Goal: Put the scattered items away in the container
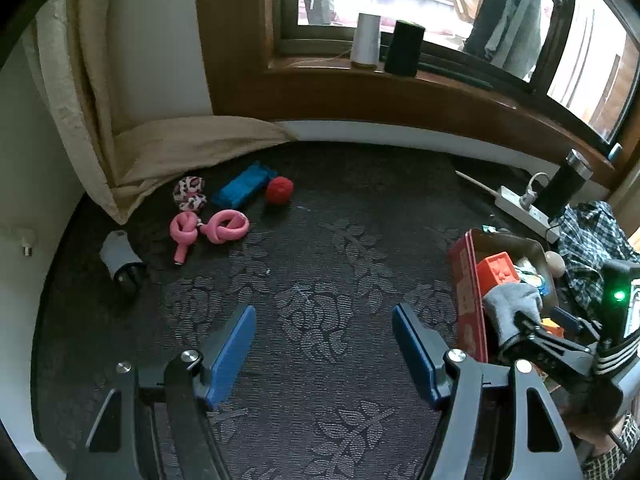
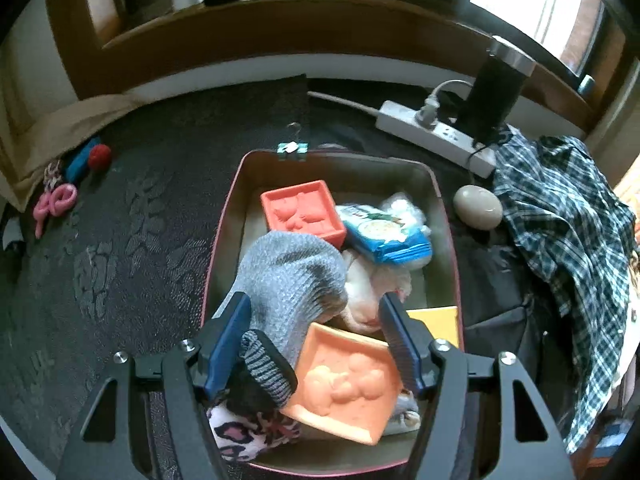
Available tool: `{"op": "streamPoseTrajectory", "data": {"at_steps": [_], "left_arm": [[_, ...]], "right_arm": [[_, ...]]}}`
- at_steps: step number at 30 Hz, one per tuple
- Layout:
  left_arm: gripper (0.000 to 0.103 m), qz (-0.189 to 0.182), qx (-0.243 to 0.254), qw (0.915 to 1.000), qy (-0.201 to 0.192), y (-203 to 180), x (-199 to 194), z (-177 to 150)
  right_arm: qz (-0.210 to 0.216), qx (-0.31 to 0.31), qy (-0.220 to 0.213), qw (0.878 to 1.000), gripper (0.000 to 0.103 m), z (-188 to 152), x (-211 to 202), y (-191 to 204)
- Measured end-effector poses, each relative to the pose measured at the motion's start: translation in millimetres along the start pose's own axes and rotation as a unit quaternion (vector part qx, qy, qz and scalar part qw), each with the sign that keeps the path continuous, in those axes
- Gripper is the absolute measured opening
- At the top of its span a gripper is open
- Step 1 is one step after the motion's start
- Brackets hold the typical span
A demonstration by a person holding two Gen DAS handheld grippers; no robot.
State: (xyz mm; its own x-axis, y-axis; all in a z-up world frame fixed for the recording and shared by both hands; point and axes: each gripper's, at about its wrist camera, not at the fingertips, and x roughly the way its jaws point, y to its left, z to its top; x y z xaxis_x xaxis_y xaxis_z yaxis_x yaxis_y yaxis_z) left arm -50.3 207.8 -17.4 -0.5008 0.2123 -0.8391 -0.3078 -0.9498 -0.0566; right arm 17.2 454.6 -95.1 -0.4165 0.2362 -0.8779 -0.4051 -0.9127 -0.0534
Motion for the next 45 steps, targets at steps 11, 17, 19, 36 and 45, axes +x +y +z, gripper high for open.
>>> {"op": "streamPoseTrajectory", "data": {"at_steps": [11, 17, 19, 36, 45], "left_arm": [[0.072, 0.01, 0.004, 0.9999, 0.0, 14, 0, 2], [0.072, 0.017, 0.002, 0.9998, 0.0, 27, 0, 2], [0.072, 0.02, 0.0, 0.9998, 0.001, 32, 1, 2], [0.086, 0.076, -0.039, 0.9963, 0.005, 112, -5, -6], [0.086, 0.094, -0.07, 0.993, 0.018, 164, -1, -14]], "right_arm": [[-0.02, 0.007, 0.027, 0.999, 0.078, -4, 15, 1], [-0.006, 0.008, -0.006, 1.0, 0.078, 0, -11, 13], [0.004, 0.003, -0.019, 1.0, 0.078, 2, -21, 23], [0.119, -0.078, -0.044, 0.989, 0.078, 10, -59, 152], [0.147, -0.112, -0.036, 0.982, 0.079, 9, -62, 215]]}}
